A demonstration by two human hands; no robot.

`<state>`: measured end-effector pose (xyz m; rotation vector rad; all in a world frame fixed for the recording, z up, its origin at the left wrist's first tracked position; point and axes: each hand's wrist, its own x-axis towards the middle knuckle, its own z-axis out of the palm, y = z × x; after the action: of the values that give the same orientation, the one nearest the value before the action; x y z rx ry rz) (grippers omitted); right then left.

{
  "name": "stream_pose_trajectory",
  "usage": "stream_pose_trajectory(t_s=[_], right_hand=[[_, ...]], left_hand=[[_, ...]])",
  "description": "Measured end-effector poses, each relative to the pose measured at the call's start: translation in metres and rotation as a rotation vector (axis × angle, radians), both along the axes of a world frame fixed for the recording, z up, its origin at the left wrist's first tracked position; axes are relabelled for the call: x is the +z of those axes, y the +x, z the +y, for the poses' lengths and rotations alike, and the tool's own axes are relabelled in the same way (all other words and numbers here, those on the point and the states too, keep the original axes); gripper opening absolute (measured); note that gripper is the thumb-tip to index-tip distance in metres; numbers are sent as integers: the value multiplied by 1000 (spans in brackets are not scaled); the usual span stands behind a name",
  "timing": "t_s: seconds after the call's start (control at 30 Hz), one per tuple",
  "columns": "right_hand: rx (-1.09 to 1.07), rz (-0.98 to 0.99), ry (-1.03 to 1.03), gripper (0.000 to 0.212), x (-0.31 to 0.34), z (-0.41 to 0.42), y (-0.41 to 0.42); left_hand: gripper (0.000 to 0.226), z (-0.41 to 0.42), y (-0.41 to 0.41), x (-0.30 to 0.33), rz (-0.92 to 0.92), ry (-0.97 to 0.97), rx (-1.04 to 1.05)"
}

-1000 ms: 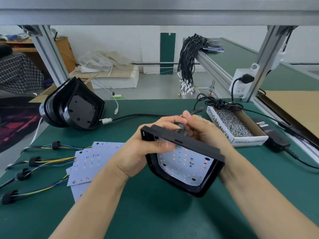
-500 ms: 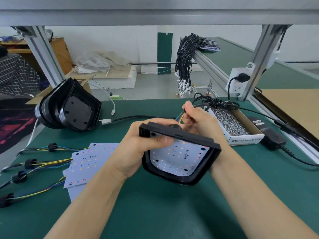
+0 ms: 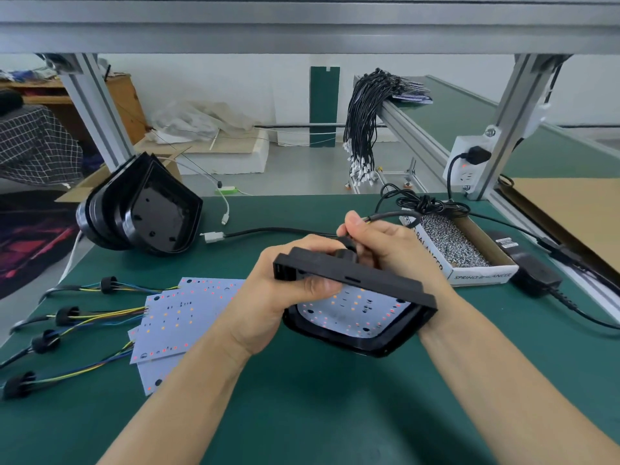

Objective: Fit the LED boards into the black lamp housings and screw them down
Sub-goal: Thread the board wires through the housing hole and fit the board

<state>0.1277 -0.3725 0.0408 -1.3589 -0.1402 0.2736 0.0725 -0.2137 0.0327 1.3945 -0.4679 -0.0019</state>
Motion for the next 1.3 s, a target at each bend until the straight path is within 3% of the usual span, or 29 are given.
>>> stream_pose_trajectory(t_s=[0.13, 0.27, 0.43, 0.67, 0.87, 1.07, 1.3], right_hand=[[-19, -34, 36, 26, 2, -4, 1], [4, 1, 145, 23, 3, -7, 0], [-9, 41, 244, 25, 2, -3, -3], [-29, 60, 148, 39, 8, 0, 1], [45, 37, 212, 26, 5, 3, -10], [13, -6, 110, 32, 10, 1, -12], [-102, -24, 130, 28, 9, 4, -11]], left_hand=[[34, -2, 0, -7, 1, -35, 72], [29, -10, 2, -10, 51, -125, 135], [50, -11, 8, -9, 120, -163, 208], [47, -7, 6, 0, 38, -47, -21], [35, -9, 5, 1, 57, -27, -34], [54, -11, 4, -3, 68, -70, -39], [38, -11, 5, 8, -1, -29, -70]])
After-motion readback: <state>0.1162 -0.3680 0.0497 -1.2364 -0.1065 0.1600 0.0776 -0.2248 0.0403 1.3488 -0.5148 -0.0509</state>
